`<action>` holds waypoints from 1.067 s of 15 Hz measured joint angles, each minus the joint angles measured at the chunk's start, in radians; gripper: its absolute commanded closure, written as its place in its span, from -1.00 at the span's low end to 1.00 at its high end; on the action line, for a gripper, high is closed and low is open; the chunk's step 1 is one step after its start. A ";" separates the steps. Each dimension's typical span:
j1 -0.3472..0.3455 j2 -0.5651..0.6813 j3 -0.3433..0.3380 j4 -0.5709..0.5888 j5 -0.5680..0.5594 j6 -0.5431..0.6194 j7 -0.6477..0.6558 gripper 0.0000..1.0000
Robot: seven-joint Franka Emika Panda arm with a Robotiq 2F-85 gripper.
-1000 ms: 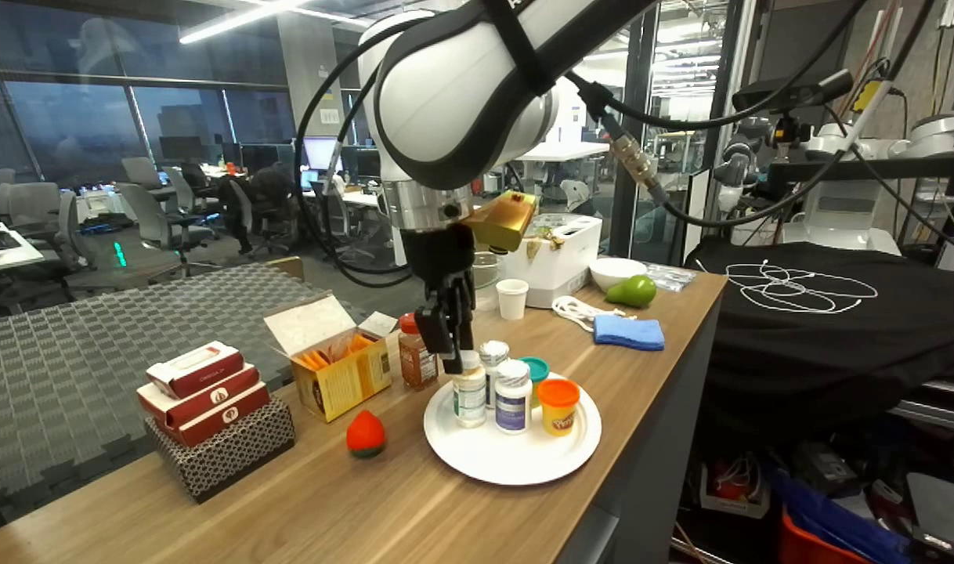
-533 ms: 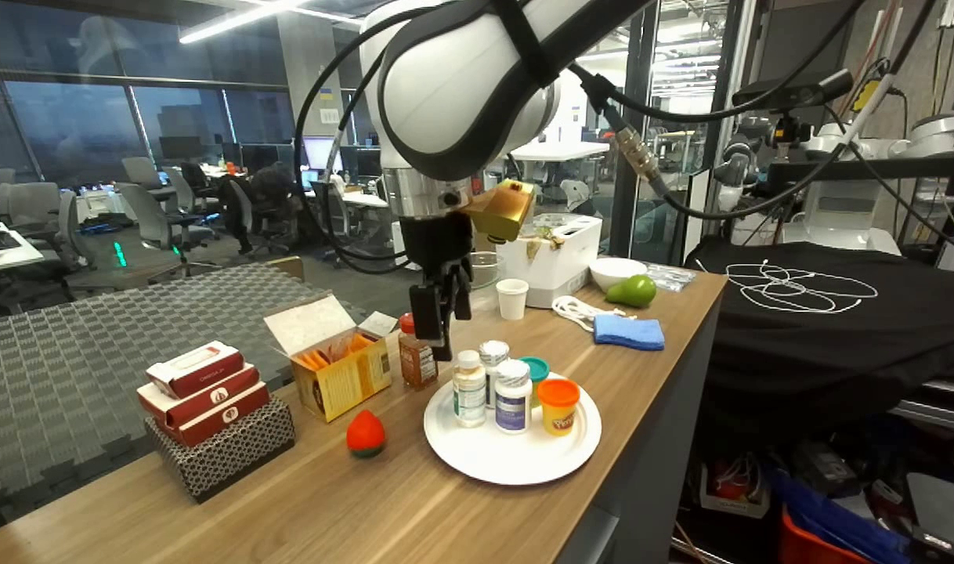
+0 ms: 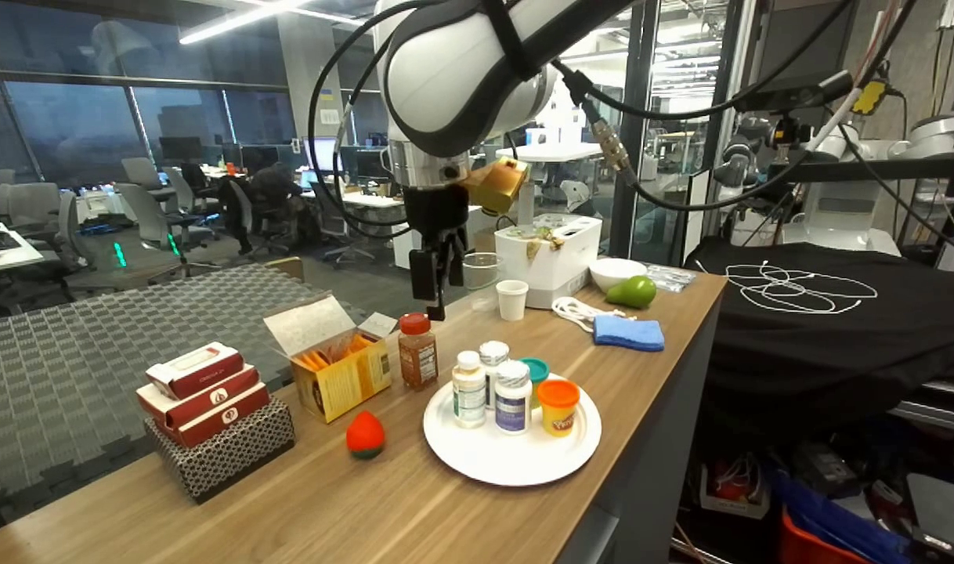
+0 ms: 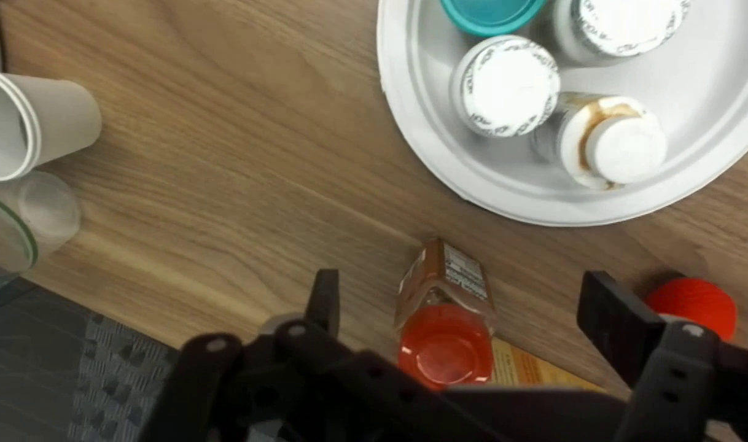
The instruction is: Pick up the bottles and small containers from the table and put them on the plate.
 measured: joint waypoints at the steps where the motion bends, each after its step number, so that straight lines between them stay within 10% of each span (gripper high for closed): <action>1: -0.008 0.025 0.001 0.035 0.004 -0.002 -0.017 -1.00; 16: -0.034 0.242 0.075 0.363 0.079 -0.149 -0.211 -1.00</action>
